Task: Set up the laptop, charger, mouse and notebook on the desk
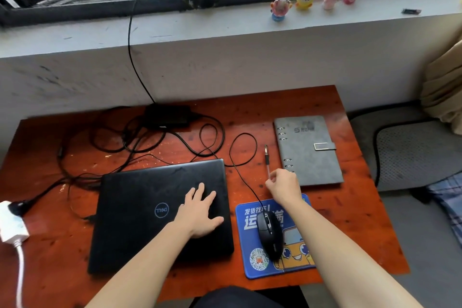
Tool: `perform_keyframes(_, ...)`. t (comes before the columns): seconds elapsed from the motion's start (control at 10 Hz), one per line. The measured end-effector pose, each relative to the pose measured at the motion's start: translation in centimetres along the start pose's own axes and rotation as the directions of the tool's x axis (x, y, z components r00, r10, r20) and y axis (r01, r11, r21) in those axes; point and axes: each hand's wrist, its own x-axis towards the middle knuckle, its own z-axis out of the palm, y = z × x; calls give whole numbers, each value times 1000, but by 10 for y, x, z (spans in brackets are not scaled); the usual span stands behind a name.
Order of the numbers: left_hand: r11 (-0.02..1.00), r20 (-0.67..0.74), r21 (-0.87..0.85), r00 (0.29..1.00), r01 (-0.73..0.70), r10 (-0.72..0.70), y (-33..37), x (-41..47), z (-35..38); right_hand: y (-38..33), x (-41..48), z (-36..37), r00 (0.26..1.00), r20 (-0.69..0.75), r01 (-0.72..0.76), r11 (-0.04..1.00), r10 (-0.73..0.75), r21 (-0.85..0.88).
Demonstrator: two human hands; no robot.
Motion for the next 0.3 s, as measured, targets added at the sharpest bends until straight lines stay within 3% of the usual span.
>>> perform_keyframes(0.3, 1000, 19, 17, 1000, 11, -11, 3, -3, -2, 8, -6, -8, 998, 29, 50, 996, -48, -72)
